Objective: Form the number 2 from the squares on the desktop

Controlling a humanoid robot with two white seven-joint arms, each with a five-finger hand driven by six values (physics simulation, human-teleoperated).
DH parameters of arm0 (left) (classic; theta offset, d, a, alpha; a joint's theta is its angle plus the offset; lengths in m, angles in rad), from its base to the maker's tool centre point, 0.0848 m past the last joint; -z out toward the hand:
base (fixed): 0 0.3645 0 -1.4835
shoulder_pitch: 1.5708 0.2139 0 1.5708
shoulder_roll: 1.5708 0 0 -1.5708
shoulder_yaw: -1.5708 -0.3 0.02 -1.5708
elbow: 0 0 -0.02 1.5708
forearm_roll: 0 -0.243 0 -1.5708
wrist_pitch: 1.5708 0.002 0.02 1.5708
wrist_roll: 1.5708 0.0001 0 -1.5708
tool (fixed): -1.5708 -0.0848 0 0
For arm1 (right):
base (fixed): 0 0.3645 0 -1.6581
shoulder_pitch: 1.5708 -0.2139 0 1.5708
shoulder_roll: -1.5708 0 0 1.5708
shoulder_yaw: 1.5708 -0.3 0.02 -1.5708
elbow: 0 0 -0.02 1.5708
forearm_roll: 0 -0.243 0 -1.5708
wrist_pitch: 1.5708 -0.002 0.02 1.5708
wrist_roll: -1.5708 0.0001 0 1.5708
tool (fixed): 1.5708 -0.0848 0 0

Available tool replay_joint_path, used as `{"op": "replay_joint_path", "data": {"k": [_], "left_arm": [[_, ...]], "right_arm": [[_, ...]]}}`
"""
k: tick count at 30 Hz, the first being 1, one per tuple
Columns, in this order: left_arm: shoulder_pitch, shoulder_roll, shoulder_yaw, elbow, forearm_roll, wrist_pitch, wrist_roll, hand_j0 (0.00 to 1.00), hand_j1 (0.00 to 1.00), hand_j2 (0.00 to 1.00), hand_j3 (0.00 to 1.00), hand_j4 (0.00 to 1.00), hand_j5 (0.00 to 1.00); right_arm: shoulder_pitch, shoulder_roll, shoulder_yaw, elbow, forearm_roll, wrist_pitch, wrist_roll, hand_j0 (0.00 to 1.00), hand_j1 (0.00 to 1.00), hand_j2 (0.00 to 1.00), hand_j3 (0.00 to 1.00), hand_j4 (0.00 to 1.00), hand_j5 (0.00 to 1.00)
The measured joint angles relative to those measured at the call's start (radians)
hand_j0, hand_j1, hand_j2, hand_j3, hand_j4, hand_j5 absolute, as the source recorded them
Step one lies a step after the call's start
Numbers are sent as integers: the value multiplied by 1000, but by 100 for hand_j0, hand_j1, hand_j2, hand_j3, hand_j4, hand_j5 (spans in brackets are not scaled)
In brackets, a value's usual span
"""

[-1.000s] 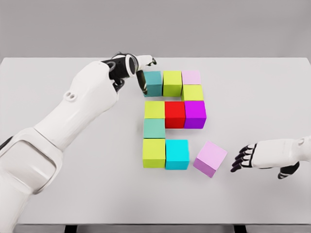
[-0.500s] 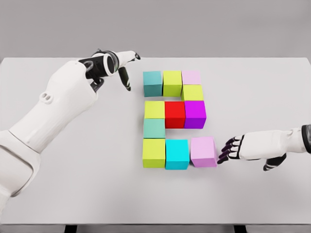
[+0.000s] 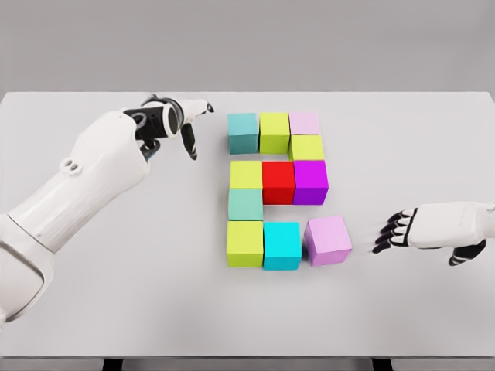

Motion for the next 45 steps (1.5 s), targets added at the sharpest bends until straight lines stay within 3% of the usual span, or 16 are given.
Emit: {"op": "replay_joint_path", "data": {"k": [10, 16, 28, 36, 45], "left_arm": [[-9, 30, -42, -20, 4, 0, 0, 100, 100, 100, 100, 100, 100], [-8, 77, -88, -84, 32, 0, 0, 100, 100, 100, 100, 100, 100], [-9, 86, -118, -90, 41, -104, 0, 100, 100, 100, 100, 100, 100], [-8, 81, -120, -89, 41, -171, 0, 100, 100, 100, 100, 100, 100], [-5, 78, -120, -89, 39, -177, 0, 100, 100, 100, 100, 100, 100]], "right_arm": [[-28, 83, 6, 51, 17, 0, 0, 100, 100, 100, 100, 100, 100], [-28, 106, 10, 47, 18, 0, 0, 100, 100, 100, 100, 100, 100], [-25, 114, 14, 0, 18, 0, 0, 100, 100, 100, 100, 100, 100], [-29, 122, 11, 67, 37, 0, 0, 100, 100, 100, 100, 100, 100], [-29, 159, 13, 70, 40, 0, 0, 100, 100, 100, 100, 100, 100]]}}
